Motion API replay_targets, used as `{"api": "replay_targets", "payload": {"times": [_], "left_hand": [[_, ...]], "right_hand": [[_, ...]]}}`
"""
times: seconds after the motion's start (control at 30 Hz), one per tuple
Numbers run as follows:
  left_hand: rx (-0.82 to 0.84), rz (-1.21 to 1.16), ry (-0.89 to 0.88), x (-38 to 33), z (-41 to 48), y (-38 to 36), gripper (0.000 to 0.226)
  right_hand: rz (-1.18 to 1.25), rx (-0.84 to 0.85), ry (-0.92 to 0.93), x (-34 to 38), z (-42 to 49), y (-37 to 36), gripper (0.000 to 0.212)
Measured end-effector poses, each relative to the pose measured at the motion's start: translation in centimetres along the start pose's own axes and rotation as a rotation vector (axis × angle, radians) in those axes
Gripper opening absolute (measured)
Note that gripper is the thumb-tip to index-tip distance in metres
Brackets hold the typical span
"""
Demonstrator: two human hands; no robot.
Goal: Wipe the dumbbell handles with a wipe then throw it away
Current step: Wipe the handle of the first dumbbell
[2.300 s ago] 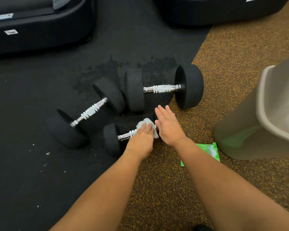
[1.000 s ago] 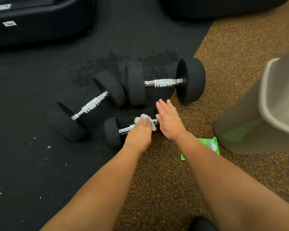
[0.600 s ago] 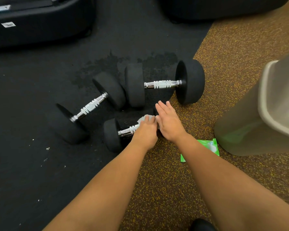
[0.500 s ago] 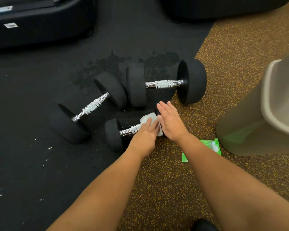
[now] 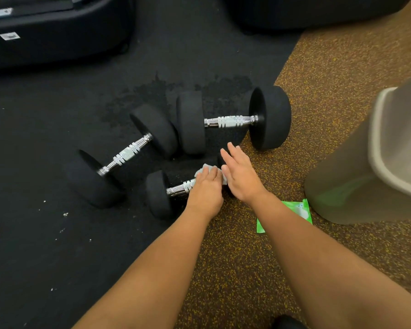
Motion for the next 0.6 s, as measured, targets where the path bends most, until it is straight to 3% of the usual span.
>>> {"api": "replay_targets", "payload": {"times": [0.33,0.6], "left_hand": [[0.086,0.157,-0.162,3.5,-1.7,-0.8,0.051],[0.072,0.010,-0.048,1.1,0.2,-1.1,0.055]], "right_hand": [[-0.016,-0.007,0.003,0.1,-0.1,0.1,0.049],[-0.019,-0.003,0.005,0.1,-0.1,0.0,0.049]]}}
Point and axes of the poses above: each hand's wrist, its own z-axis towards the middle knuckle, its own y-axis out of the back of the hand, x = y × z, the point moved 1 cm from there along z, towards the middle knuckle, and after that the axes turned 5 degrees about -y, right-handed, at the moved point
